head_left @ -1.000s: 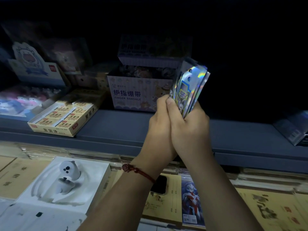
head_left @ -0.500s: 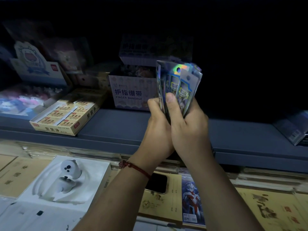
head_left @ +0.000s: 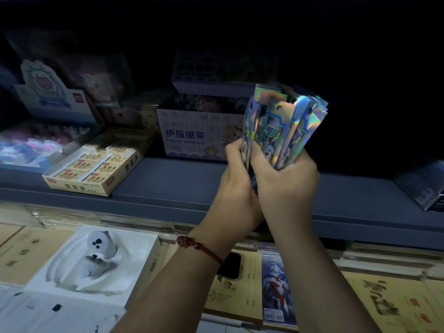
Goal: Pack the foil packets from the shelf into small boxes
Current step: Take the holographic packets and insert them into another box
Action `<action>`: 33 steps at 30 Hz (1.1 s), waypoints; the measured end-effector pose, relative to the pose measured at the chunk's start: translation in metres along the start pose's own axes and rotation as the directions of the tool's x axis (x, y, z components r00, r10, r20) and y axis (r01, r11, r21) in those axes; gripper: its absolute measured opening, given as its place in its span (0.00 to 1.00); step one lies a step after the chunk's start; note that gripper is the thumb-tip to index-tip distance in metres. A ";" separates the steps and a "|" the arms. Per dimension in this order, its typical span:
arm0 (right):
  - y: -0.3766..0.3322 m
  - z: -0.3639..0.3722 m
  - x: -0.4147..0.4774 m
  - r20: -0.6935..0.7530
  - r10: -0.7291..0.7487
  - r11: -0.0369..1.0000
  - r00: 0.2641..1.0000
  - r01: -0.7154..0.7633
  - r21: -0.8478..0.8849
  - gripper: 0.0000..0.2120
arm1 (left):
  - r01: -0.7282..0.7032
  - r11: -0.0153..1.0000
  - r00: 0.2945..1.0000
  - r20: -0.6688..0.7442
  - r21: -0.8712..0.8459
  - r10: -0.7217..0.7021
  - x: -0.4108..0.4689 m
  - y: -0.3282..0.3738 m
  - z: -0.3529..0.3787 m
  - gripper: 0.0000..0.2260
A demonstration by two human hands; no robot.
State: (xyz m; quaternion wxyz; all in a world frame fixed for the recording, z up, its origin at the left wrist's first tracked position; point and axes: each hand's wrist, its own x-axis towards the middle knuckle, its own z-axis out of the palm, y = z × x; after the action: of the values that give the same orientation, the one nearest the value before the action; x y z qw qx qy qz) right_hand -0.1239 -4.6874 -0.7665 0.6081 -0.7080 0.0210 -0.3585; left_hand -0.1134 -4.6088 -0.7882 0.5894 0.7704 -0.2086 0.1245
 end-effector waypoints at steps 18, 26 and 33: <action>-0.006 0.003 -0.002 0.091 0.010 1.000 0.996 -0.008 -0.022 0.27 | 0.057 0.993 0.998 0.010 -0.106 -0.056 0.001 0.010 0.000 0.36; -0.010 -0.015 0.010 0.418 0.051 0.990 0.907 -0.102 0.100 0.33 | 0.034 0.997 0.993 0.112 -0.065 -0.027 0.009 -0.012 -0.015 0.27; -0.005 -0.014 0.016 0.333 0.059 0.983 0.941 -0.114 0.146 0.23 | 0.007 1.000 0.981 0.195 -0.008 -0.005 0.009 -0.010 -0.019 0.32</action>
State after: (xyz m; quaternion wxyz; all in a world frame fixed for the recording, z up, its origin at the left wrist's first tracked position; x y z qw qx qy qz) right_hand -0.1218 -4.7050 -0.7541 0.6742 -0.7039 -0.0786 -0.2092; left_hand -0.1001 -4.5896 -0.7875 0.5699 0.7770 -0.2636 0.0457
